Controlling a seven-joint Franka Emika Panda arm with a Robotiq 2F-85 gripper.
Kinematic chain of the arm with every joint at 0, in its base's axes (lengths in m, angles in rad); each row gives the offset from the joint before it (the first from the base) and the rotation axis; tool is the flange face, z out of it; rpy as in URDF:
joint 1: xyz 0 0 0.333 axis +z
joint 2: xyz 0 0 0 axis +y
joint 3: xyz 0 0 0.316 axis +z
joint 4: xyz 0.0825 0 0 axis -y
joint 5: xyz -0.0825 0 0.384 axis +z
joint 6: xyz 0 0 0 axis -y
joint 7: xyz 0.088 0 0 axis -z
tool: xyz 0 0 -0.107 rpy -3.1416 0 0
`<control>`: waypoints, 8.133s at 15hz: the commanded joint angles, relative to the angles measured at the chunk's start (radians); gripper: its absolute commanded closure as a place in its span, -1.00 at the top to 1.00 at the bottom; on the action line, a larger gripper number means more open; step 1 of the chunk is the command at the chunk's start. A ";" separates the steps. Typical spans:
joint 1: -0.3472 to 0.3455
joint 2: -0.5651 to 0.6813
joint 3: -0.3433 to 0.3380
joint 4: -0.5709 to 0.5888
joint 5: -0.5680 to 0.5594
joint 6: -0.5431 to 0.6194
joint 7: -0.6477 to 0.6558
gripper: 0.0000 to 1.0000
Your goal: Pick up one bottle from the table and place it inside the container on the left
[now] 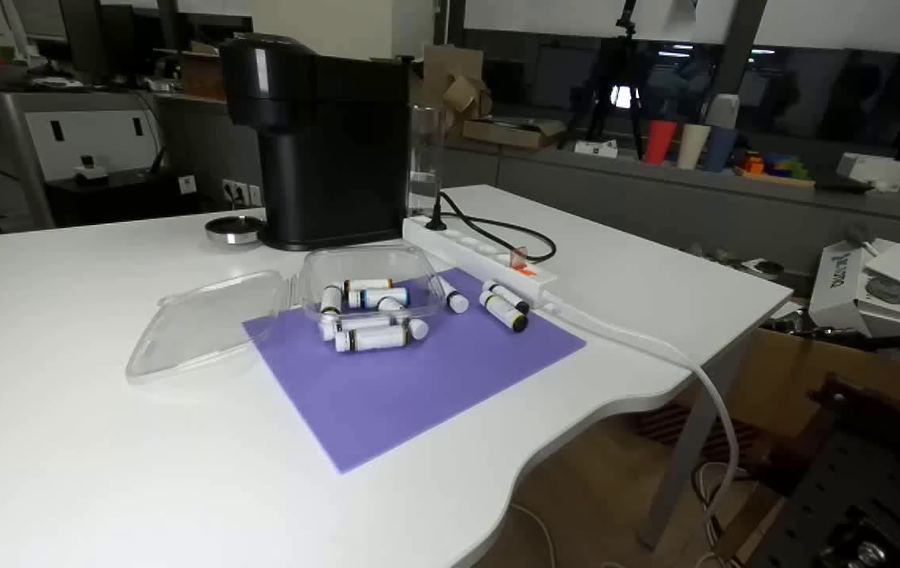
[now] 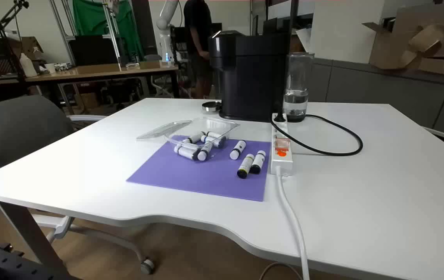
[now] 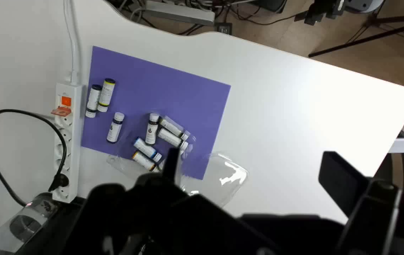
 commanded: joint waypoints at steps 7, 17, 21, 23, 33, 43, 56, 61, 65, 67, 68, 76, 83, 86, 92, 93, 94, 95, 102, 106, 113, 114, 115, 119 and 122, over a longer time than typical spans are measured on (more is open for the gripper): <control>0.010 0.001 -0.007 0.003 -0.005 0.000 0.005 1.00; -0.102 0.023 -0.064 -0.045 -0.164 0.222 0.017 1.00; -0.192 0.101 -0.156 -0.076 -0.229 0.377 0.008 1.00; -0.225 0.153 -0.207 -0.090 -0.227 0.443 -0.008 1.00; -0.179 0.390 -0.336 -0.124 0.004 0.630 -0.307 1.00; -0.226 0.436 -0.309 -0.152 -0.034 0.661 -0.222 1.00; -0.335 0.786 -0.355 -0.173 -0.189 0.965 -0.104 1.00; -0.338 0.888 -0.316 -0.160 -0.106 1.022 -0.161 1.00; -0.356 0.935 -0.273 -0.128 -0.059 1.050 -0.202 1.00; -0.369 0.955 -0.249 -0.101 -0.029 1.041 -0.231 1.00; -0.377 0.968 -0.235 -0.085 -0.011 1.036 -0.245 1.00; -0.438 1.064 -0.171 0.009 0.040 1.011 -0.308 1.00; -0.444 1.123 -0.151 0.036 0.021 1.013 -0.305 1.00; -0.443 1.137 -0.148 0.043 0.017 1.012 -0.300 0.51; -0.448 1.142 -0.140 0.045 0.021 1.012 -0.301 -0.23; -0.448 1.141 -0.140 0.044 0.022 1.012 -0.302 -0.39; -0.448 1.140 -0.140 0.044 0.022 1.012 -0.301 -0.50; -0.449 1.139 -0.140 0.043 0.022 1.011 -0.301 -0.63; -0.402 1.038 -0.163 -0.013 0.000 1.010 -0.257 -0.86; -0.337 0.902 -0.189 -0.062 -0.009 1.000 -0.184 -0.86; -0.259 0.778 -0.190 -0.038 -0.023 0.890 -0.157 -0.86; -0.253 0.777 -0.188 -0.030 -0.021 0.882 -0.164 -0.86; -0.246 0.782 -0.188 -0.020 -0.022 0.881 -0.165 -0.86; -0.229 0.820 -0.183 0.017 -0.020 0.874 -0.181 -0.86; -0.225 0.855 -0.171 0.040 -0.011 0.869 -0.194 -0.86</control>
